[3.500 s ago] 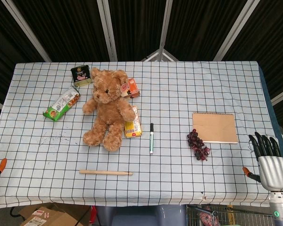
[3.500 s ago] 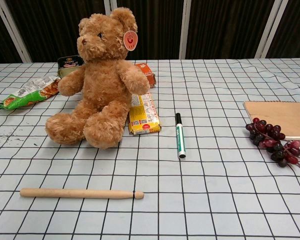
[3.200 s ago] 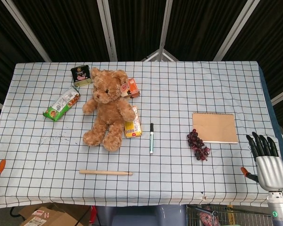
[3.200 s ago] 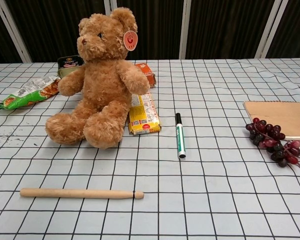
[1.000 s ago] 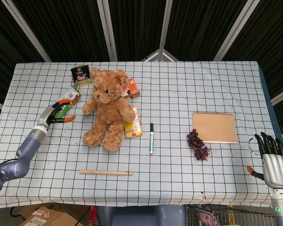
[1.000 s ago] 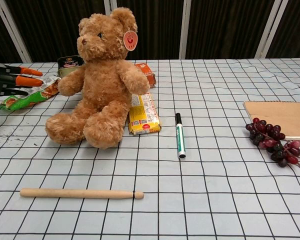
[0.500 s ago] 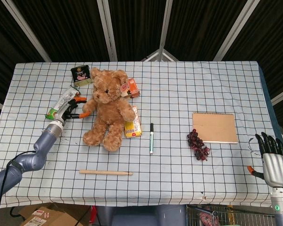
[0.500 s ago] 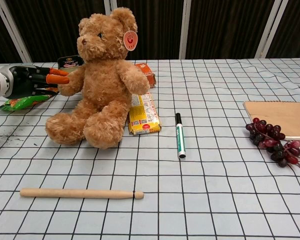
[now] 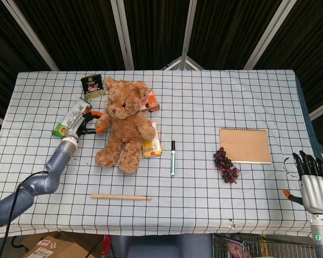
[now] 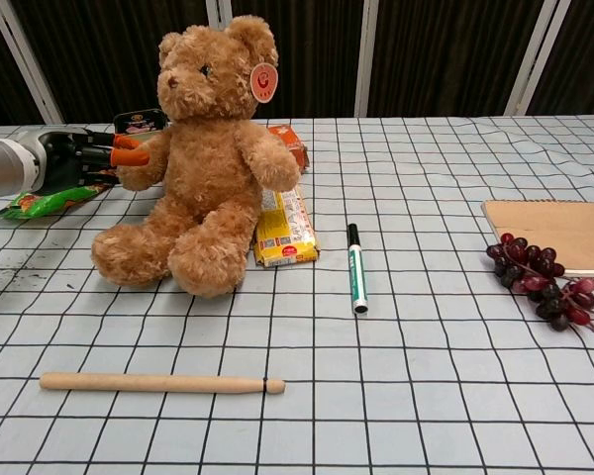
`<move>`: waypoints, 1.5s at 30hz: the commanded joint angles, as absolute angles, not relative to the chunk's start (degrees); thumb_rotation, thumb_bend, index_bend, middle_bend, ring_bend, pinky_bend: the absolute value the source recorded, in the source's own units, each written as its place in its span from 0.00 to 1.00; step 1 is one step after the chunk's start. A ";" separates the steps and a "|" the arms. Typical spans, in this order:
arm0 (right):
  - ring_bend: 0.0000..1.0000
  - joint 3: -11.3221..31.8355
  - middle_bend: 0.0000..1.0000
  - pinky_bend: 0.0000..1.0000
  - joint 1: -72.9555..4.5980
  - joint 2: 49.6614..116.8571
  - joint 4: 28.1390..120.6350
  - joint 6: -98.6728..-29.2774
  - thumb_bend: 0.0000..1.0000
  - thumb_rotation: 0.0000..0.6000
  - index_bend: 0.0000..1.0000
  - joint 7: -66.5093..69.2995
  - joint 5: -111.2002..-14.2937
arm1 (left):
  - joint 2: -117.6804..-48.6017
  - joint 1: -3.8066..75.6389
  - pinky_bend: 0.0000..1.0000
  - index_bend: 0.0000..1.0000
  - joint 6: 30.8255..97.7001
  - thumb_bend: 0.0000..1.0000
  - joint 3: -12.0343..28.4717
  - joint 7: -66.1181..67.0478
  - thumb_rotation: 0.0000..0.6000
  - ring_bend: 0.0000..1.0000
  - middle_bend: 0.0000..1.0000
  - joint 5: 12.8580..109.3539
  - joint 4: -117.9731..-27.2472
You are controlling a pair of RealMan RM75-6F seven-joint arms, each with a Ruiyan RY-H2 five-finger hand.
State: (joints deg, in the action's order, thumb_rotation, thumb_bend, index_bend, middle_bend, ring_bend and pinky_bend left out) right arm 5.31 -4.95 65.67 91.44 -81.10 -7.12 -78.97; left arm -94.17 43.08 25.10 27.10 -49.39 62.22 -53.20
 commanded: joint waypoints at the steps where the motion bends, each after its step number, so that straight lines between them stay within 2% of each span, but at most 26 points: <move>1: 0.01 5.28 0.00 0.00 -4.92 65.63 91.49 -81.15 0.17 1.00 0.02 -7.06 -79.01 | -95.28 43.73 0.00 0.40 26.23 0.46 26.71 -46.67 1.00 0.01 0.45 60.31 -52.11; 6: 0.01 5.24 0.00 0.00 -4.80 65.44 91.55 -81.30 0.17 1.00 0.02 -6.80 -79.05 | -96.66 44.36 0.01 0.44 27.68 0.50 26.61 -42.12 1.00 0.04 0.50 55.77 -50.94; 17: 0.01 5.04 0.00 0.00 -4.92 65.67 91.55 -81.13 0.17 1.00 0.02 -7.29 -79.21 | -94.41 43.37 0.01 0.44 31.07 0.50 27.55 -38.32 1.00 0.04 0.49 53.20 -57.21; 24: 0.01 4.99 0.00 0.00 -5.03 65.55 92.18 -80.92 0.17 1.00 0.02 -7.80 -79.10 | -94.39 42.98 0.01 0.43 29.21 0.50 27.26 -37.35 1.00 0.04 0.48 49.85 -55.85; 33: 0.01 4.59 0.00 0.00 -5.19 65.95 92.57 -80.89 0.17 1.00 0.02 -8.61 -79.78 | -92.76 42.87 0.01 0.42 32.03 0.50 27.56 -34.76 1.00 0.04 0.47 50.59 -59.95; 41: 0.01 4.70 0.00 0.00 -5.10 65.67 92.68 -81.12 0.17 1.00 0.02 -8.41 -79.69 | -94.08 43.57 0.01 0.42 29.48 0.50 26.61 -32.91 1.00 0.04 0.47 46.72 -56.96; 45: 0.01 4.76 0.00 0.00 -5.10 65.66 92.60 -81.07 0.17 1.00 0.02 -8.36 -79.48 | -94.07 43.83 0.01 0.42 30.87 0.50 27.29 -32.39 1.00 0.04 0.47 47.19 -57.88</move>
